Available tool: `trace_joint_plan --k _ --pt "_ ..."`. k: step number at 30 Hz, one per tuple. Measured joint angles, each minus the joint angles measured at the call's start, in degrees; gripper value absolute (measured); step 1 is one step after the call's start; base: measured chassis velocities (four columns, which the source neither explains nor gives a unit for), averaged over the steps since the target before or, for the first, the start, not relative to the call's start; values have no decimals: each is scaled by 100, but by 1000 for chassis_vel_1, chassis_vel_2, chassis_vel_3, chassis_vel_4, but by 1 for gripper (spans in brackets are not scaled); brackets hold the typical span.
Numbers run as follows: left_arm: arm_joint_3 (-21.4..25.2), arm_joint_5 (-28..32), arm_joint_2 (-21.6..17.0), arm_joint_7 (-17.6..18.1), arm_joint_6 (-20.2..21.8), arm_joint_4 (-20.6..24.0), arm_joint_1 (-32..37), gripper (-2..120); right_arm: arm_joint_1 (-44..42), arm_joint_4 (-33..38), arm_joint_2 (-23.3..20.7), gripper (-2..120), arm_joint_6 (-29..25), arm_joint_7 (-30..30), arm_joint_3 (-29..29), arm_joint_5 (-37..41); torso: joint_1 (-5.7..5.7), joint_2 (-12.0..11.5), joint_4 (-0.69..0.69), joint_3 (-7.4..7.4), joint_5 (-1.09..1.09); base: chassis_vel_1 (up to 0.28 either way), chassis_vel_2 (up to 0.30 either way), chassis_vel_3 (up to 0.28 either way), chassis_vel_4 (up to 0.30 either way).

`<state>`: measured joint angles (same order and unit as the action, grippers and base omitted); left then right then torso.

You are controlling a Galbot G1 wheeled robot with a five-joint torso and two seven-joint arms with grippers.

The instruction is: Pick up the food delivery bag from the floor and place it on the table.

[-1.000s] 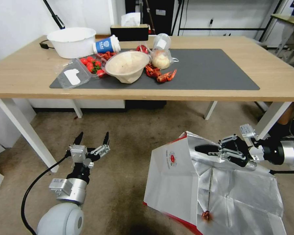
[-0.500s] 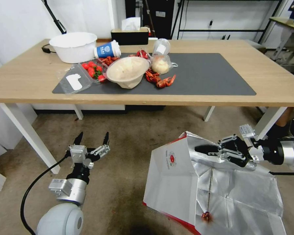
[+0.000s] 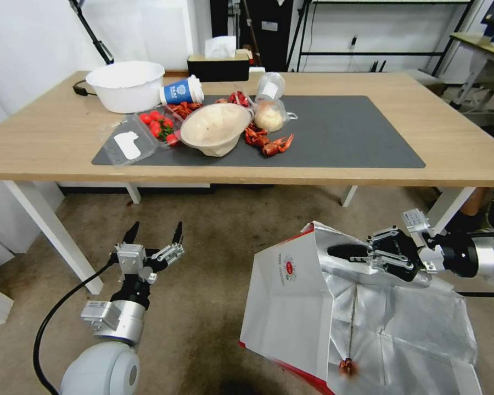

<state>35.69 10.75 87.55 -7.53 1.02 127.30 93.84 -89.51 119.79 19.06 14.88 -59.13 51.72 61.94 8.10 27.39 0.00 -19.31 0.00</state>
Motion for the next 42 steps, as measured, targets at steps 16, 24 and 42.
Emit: trace_joint_plan --k 16,24,42 --pt "-16 -17 -11 -6 9 -46 -24 100 26 -62 69 0 0 -48 -53 -47 146 392 0 -248 0 0 0 0 0" --pt "-15 -17 -20 -6 10 -47 -19 100 24 -52 51 0 11 -52 -60 -49 223 593 0 -369 0 0 0 0 0" --pt "-19 -23 -19 -11 10 11 26 100 -4 -7 -8 0 19 -56 -4 -34 394 1026 0 -634 0 0 0 0 0"
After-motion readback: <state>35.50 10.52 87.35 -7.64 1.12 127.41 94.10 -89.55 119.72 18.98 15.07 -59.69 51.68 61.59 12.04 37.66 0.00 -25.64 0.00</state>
